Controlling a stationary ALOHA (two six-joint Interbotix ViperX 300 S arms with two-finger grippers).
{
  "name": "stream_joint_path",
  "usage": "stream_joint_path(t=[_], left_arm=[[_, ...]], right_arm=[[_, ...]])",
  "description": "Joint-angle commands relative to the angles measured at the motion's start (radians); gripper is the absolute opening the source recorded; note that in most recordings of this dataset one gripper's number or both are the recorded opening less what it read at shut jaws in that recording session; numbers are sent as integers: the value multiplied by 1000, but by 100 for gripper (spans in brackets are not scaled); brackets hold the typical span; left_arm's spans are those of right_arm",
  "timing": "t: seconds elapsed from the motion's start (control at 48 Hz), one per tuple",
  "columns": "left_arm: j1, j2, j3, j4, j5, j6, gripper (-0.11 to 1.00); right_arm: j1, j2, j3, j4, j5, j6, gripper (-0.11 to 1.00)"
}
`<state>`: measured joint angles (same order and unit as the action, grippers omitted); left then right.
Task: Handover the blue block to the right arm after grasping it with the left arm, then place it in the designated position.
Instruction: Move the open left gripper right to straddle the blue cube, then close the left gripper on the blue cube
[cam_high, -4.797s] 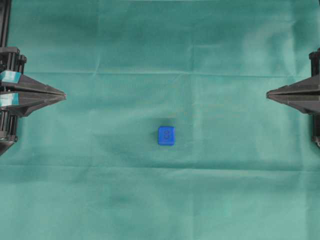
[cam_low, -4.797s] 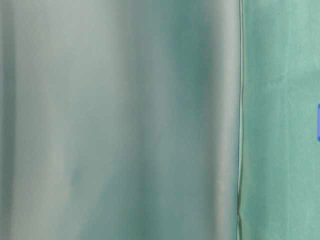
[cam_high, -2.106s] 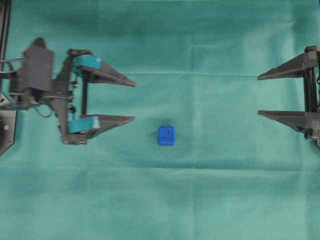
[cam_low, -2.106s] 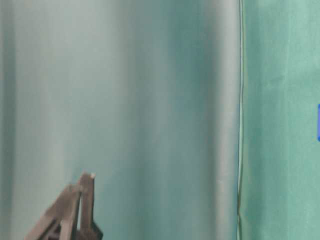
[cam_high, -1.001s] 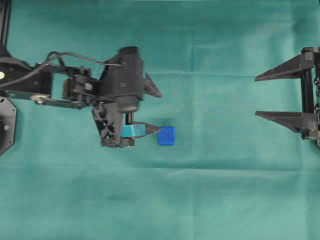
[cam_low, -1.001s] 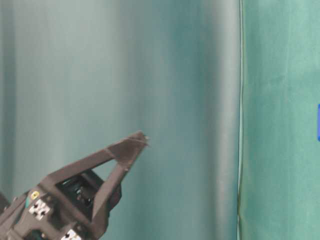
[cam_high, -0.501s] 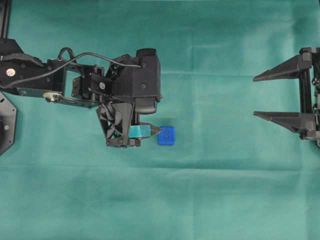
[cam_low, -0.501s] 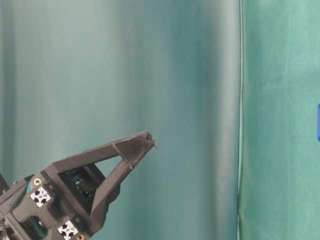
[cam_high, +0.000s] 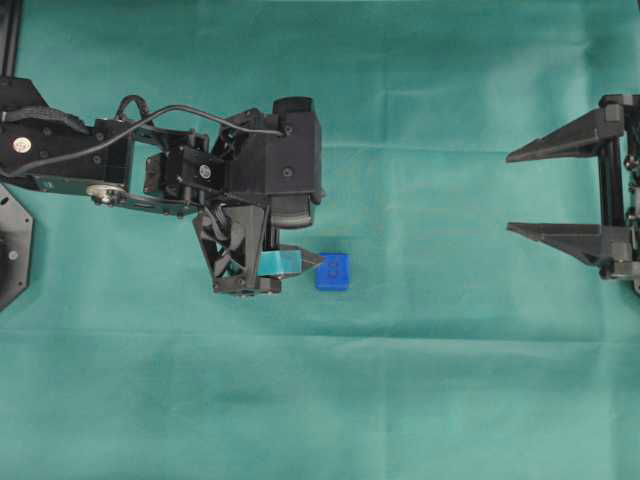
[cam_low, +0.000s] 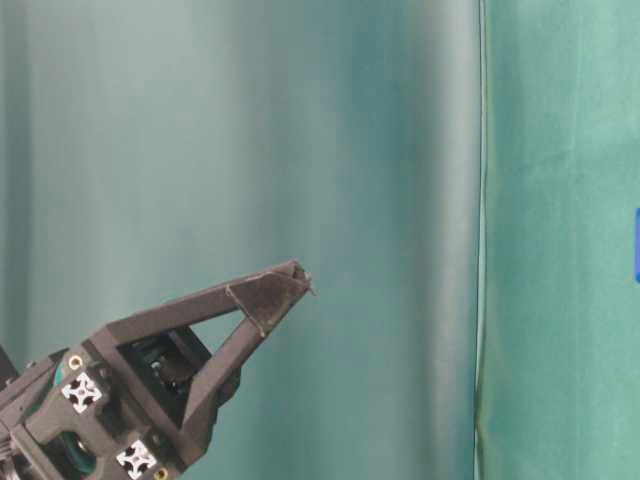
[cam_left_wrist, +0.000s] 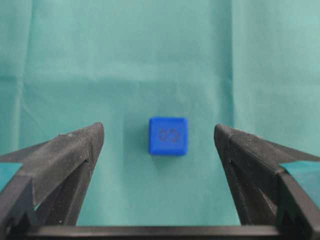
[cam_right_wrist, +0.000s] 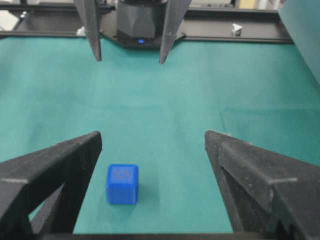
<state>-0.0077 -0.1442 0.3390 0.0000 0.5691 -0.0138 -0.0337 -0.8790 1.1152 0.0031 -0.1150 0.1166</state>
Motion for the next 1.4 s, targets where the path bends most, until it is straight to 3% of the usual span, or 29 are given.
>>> stream_joint_path(t=[0.0,0.751,1.376], left_arm=[[0,-11,-25,3,-9,-2,99],[-5,2,-12,3,-20,-2,99],[-18,169,118,-2,-293,-5,99]], right_arm=[[-3,5,-28,0,-5,2,94],[-2,11,-26,-2,-3,0,94],[-3,29,-23,-2,-3,0,94]])
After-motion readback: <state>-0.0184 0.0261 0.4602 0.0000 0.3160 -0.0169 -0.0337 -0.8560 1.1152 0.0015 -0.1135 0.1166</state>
